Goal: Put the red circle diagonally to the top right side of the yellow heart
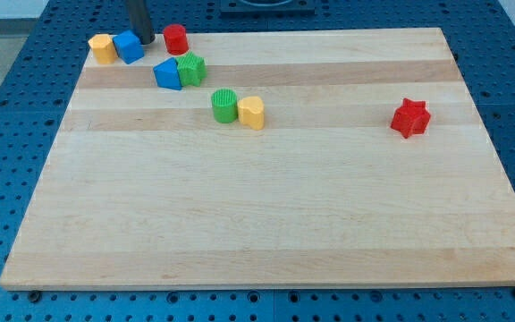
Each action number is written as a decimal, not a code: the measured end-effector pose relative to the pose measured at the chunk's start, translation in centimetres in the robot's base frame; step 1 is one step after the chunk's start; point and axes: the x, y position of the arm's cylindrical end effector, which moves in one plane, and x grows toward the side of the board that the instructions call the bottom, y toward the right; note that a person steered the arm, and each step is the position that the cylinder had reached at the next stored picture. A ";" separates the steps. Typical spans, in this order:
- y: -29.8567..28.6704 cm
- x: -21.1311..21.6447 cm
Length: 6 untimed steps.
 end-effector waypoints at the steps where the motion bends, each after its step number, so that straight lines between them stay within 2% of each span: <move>1: 2.8 0.1; 3: 9.0 1.8; 6: 19.7 7.3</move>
